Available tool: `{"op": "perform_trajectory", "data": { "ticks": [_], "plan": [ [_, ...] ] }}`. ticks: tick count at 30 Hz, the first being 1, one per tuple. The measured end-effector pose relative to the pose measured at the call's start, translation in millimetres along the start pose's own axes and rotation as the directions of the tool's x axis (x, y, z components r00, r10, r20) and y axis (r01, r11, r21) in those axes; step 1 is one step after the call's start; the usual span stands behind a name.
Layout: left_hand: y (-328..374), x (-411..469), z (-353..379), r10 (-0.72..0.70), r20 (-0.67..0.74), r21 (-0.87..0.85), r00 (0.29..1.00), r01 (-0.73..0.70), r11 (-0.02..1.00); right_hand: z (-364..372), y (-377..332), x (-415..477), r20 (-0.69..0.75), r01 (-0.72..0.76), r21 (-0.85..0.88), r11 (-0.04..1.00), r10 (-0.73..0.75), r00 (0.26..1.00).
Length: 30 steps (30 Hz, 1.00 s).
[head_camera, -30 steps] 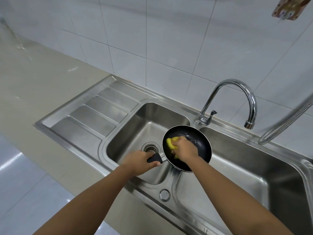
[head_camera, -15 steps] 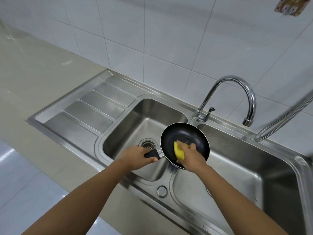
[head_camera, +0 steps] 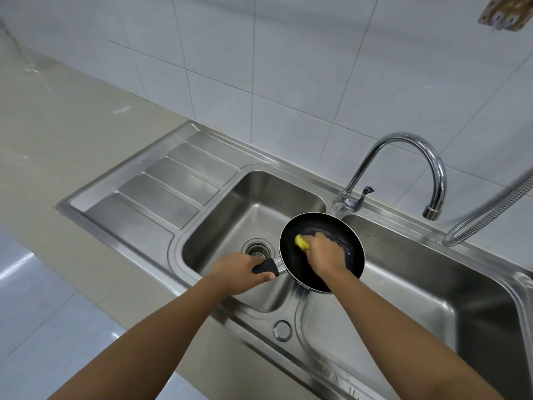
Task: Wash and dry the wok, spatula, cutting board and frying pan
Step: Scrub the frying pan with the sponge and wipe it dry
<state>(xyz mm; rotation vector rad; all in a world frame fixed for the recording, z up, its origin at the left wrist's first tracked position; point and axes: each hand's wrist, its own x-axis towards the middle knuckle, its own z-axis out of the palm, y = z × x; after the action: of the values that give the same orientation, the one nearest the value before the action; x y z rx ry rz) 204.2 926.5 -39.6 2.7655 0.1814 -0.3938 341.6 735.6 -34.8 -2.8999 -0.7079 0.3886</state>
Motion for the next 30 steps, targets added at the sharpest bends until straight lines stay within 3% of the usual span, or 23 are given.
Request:
{"op": "perform_trajectory", "data": {
  "ticks": [3,8,13,16,19,26,30],
  "plan": [
    [-1,0,0,-0.007,-0.004,-0.007,1.000,0.007,1.000,-15,19,3,0.045,-0.064,-0.052,0.997,0.067,0.997],
    [-2,1,1,-0.024,0.011,-0.015,1.000,0.024,1.000,-24,25,-27,0.265,-0.099,-0.160,0.982,0.139,0.954],
    [-1,3,-5,-0.010,0.037,-0.040,0.999,0.012,0.999,-9,0,-38,0.381,0.034,-0.078,0.996,-0.001,0.924],
    [1,4,-11,-0.002,0.038,-0.013,0.999,0.003,1.000,-5,-21,-20,0.295,0.092,-0.034,0.995,-0.078,0.952],
    [2,4,-13,0.004,0.040,-0.004,0.999,-0.004,1.000,-7,-18,3,0.144,0.036,-0.039,0.999,-0.030,0.989],
    [-1,8,-12,-0.003,0.038,-0.033,0.999,0.004,0.999,-27,27,3,0.025,-0.010,-0.380,0.925,0.021,0.999],
    [-4,10,-11,0.000,0.042,-0.069,0.999,0.003,0.998,-36,43,-25,0.036,-0.054,-0.427,0.903,0.077,0.996]
  ]
}}
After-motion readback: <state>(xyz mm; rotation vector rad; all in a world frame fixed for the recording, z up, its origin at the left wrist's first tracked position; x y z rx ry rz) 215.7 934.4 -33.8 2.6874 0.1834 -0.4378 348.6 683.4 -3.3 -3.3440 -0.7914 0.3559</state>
